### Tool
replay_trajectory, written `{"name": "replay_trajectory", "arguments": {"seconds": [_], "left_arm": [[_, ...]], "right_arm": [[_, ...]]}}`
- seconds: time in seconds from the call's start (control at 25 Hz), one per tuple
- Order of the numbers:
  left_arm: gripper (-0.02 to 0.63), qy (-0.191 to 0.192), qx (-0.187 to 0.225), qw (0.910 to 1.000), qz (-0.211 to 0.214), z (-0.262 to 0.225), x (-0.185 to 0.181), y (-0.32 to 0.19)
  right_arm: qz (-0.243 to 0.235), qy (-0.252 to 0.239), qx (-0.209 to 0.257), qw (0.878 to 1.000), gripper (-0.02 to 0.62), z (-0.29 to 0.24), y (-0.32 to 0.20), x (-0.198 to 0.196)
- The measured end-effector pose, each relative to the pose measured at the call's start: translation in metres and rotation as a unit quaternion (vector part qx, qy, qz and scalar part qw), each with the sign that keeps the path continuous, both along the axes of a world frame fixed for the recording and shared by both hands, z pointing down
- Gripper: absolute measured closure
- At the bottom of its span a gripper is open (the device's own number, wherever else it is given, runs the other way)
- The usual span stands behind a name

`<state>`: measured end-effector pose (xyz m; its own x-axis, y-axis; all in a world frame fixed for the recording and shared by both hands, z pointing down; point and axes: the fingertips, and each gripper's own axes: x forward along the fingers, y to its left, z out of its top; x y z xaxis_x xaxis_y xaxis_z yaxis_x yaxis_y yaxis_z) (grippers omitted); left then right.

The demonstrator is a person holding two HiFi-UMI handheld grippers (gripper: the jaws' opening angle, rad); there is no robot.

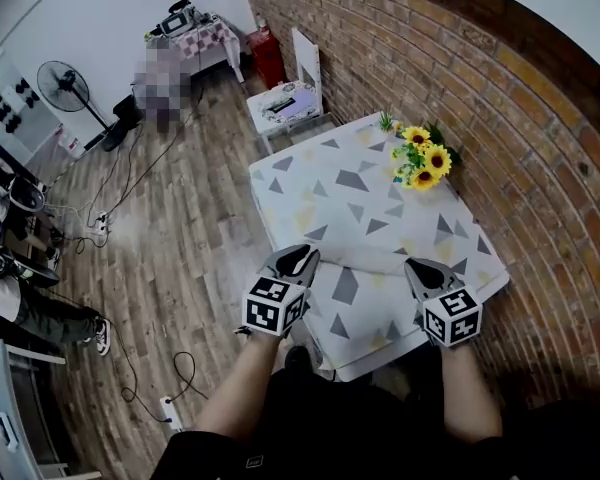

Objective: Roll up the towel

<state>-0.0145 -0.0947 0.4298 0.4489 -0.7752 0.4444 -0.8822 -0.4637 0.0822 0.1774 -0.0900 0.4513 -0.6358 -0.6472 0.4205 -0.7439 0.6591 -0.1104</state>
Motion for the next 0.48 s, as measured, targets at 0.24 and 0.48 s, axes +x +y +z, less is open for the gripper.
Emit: {"name": "replay_trajectory", "arguments": {"seconds": [0.24,0.48], "left_arm": [[0.538,0.004,0.018,0.9997,-0.016,-0.011,-0.028,0.008],[0.548,0.011,0.033,0.9991,-0.025,-0.014,-0.071,0.012]], "right_arm": [[0.01,-0.007,0.014,1.0,0.58,-0.009,0.011,0.0],[0.024,-0.026,-0.005,0.999,0.58,-0.004,0.023,-0.033]]}}
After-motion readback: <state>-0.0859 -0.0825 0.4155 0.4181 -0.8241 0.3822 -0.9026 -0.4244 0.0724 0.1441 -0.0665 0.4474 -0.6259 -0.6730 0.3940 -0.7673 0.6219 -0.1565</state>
